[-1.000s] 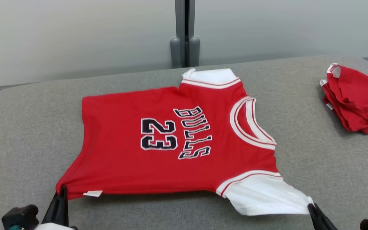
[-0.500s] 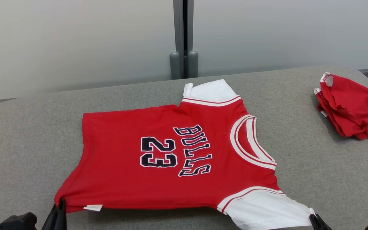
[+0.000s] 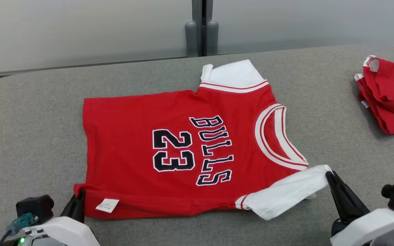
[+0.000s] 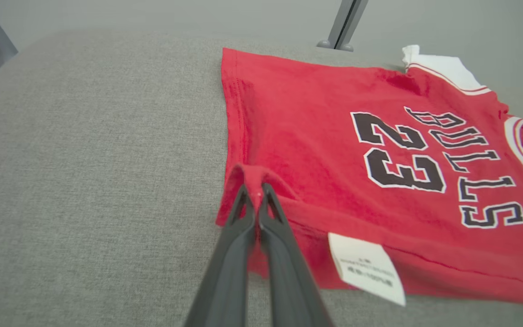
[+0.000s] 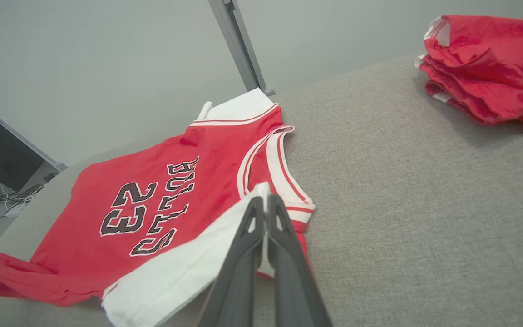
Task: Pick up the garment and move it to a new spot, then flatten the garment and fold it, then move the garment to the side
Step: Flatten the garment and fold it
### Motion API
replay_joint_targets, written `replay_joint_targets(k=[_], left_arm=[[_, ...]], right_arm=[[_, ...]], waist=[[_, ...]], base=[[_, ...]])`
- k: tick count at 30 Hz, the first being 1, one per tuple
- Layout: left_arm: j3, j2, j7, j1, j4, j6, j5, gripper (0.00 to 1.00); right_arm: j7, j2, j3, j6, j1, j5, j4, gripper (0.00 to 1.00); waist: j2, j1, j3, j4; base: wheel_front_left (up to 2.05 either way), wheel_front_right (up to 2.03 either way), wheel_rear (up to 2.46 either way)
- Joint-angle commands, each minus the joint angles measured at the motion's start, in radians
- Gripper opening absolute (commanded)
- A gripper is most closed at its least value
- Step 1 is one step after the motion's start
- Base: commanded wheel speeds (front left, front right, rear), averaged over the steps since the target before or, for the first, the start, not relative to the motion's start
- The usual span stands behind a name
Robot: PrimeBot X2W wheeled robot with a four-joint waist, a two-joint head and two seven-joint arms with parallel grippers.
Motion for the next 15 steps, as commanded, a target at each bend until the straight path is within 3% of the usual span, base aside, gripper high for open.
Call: replay_joint_targets(k=[1,15], left_arm=[[0.002,0.012,0.003,-0.039,0.023,-0.013,-0.011,0.0],[0.006,0.022,-0.013,-0.227,0.232,-0.068,-0.07,0.0]], right_arm=[[-0.016,-0.021,0.011,0.0,-0.045,0.011,0.04,0.0],[-0.18,-0.113,0.139,0.0,-0.384,0.103,0.425,0.0]], waist=[[-0.0001,0.0,0.021,0.016],[-0.0001,0.0,0.09,0.028]], base=[[0.0,0.0,0.0],[0.0,0.0,0.0]])
